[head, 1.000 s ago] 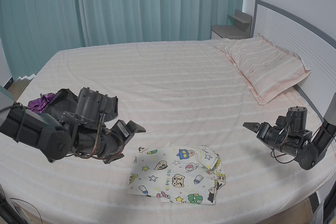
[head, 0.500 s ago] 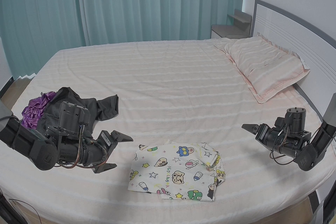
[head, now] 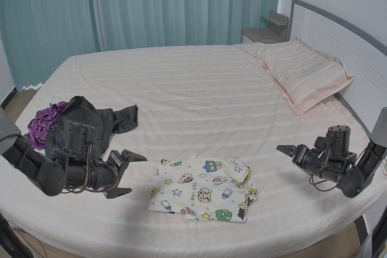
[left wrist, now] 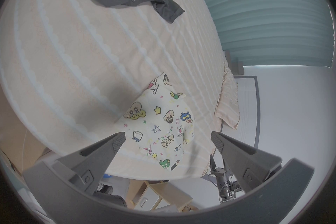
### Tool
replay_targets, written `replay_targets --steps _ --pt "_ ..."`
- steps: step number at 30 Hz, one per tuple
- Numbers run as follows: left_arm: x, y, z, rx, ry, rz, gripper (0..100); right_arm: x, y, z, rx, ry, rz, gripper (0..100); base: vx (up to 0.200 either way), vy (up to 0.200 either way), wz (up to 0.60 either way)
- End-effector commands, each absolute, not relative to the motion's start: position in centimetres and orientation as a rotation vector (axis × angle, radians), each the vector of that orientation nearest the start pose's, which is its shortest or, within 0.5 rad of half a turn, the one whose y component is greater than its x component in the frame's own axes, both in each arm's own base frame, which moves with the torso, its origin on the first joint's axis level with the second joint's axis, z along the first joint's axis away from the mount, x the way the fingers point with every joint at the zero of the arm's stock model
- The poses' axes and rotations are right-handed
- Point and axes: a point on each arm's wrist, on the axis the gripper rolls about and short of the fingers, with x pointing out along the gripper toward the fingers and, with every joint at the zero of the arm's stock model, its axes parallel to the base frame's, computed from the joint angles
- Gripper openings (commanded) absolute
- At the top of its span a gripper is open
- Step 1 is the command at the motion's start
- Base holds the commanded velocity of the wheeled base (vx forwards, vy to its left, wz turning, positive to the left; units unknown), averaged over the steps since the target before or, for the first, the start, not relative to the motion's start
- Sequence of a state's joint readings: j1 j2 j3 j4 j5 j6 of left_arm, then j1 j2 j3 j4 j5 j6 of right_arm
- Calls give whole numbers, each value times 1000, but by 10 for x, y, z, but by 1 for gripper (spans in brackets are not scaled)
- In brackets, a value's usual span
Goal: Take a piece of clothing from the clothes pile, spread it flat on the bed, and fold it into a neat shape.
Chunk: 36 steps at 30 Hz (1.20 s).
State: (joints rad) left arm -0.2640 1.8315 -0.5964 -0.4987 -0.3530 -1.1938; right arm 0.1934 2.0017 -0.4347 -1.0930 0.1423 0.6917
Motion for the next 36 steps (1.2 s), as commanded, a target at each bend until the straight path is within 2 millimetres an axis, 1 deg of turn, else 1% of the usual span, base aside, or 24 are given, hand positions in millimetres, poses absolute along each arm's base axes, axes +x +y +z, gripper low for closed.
replay_targets --steps 1,4,8,9,11,13,16,21,22,28,29,36 --pt "271 -75 73 -1142 1019 -55 100 288 60 52 663 565 154 100 0 0 0" --pt "273 -65 71 -1180 1004 -94 100 291 62 53 671 532 166 100 0 200 0" --pt "274 -52 70 -1217 966 -122 100 294 74 44 698 501 161 100 0 200 0" --pt "274 -52 71 -1218 965 -123 100 295 75 44 700 498 162 100 0 200 0" --pt "275 -51 68 -1218 967 -118 100 295 83 31 699 509 158 100 0 200 0" --pt "276 -51 66 -1217 973 -114 100 295 87 25 694 532 165 100 0 200 0" --pt "277 -50 62 -1216 979 -102 100 291 93 19 691 560 180 100 0 200 0" --pt "275 -51 59 -1214 996 -99 100 289 98 6 678 592 188 100 0 0 0" --pt "273 -51 58 -1212 998 -100 100 285 102 -1 666 607 196 100 0 0 0" --pt "272 -52 57 -1209 982 -113 100 274 105 -11 639 599 235 100 0 0 0" --pt "272 -54 55 -1203 982 -118 100 272 105 -17 613 609 236 100 0 0 0" --pt "271 -56 53 -1198 988 -118 100 271 104 -20 593 619 234 100 0 0 0"
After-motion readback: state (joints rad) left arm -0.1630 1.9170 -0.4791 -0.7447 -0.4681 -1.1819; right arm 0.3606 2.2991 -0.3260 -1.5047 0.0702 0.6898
